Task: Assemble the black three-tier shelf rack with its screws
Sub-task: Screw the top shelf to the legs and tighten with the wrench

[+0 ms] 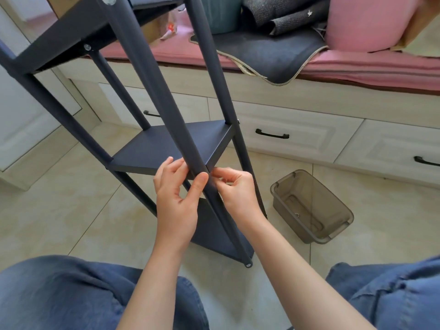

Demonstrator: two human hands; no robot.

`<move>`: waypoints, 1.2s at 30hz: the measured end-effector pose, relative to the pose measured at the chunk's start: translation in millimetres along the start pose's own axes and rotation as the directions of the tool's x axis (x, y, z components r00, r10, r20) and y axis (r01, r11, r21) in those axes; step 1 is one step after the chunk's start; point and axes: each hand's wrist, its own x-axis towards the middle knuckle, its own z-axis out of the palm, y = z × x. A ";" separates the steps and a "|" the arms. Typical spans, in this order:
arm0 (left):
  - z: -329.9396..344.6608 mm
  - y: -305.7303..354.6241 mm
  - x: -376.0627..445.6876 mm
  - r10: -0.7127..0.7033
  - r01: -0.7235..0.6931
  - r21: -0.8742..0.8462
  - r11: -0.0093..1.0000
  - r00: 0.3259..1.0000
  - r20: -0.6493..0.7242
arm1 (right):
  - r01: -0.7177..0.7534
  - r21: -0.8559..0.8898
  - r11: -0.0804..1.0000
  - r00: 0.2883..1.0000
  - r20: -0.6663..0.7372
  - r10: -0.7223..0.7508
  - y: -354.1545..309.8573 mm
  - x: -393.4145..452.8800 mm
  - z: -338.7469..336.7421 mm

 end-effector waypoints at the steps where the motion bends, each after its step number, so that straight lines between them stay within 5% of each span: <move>1: -0.1 0.1 -0.9 0.000 0.000 -0.003 1.000 1.000 -0.002 | 0.000 -0.003 1.000 1.000 0.009 0.000 -0.1 0.7 -0.2; 6: -3.4 -2.0 -1.9 -0.008 0.008 -0.014 1.000 1.000 -0.019 | 0.008 -0.057 0.998 0.994 0.105 -0.002 -2.0 7.4 -5.0; 23: 6.4 -12.2 -10.0 -0.017 0.017 -0.015 1.000 1.000 0.013 | -0.038 0.017 0.999 0.999 0.038 0.037 3.1 5.8 -29.4; 36: -6.1 -11.5 -3.7 -0.143 0.143 -0.112 0.983 0.990 0.006 | 0.110 -0.208 0.972 0.994 0.044 -0.104 6.5 -0.3 -7.4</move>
